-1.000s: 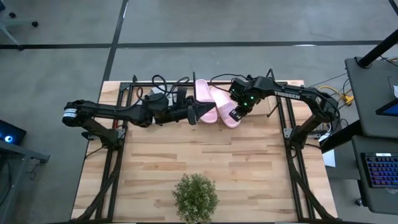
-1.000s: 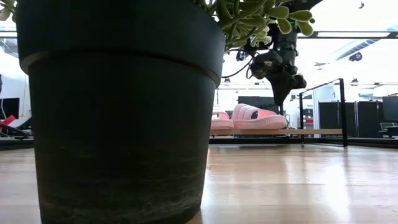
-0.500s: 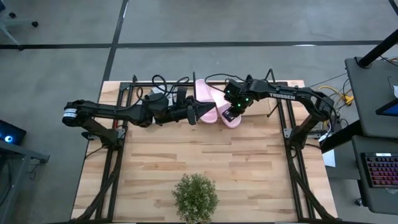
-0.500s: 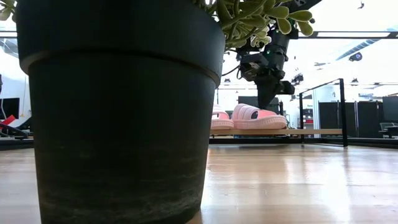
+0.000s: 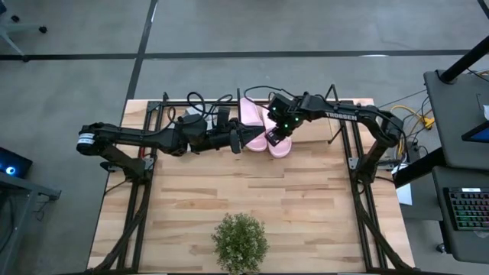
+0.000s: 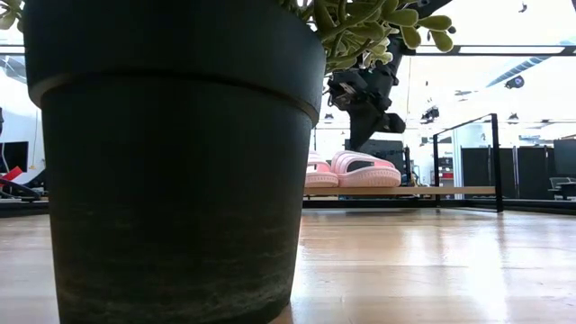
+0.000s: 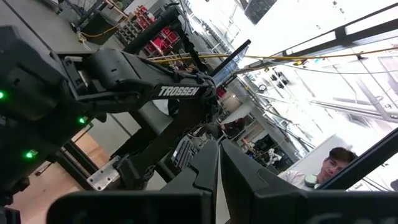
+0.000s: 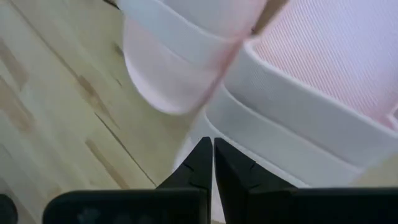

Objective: Pick and place slides into the shelf
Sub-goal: Put the pink slipper on the shelf

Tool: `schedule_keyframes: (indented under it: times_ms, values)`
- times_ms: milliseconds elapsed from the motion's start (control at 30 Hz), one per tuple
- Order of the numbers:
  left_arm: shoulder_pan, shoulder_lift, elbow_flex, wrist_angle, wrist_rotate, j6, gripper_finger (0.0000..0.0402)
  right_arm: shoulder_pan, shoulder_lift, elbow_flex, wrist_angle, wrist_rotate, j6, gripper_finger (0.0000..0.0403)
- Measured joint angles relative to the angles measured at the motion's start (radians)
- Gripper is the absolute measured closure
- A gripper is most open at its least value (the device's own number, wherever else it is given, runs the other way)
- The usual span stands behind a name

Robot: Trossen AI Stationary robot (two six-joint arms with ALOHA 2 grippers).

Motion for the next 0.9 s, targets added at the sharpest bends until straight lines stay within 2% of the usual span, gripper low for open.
schedule_keyframes:
  times_ms: [300, 667, 900]
  values:
    - [0.0, 0.0, 0.0, 0.002, 0.013, 0.0, 0.0398, -0.004, -0.003, 0.028, -0.073, 0.012, -0.025, 0.0395]
    - [-0.001, 0.0, 0.0, -0.001, 0.022, 0.001, 0.0398, -0.025, -0.047, 0.029, -0.217, 0.093, -0.089, 0.0395]
    - [0.0, 0.001, 0.0, -0.001, 0.025, 0.002, 0.0398, -0.04, -0.047, -0.018, -0.232, 0.126, -0.083, 0.0395]
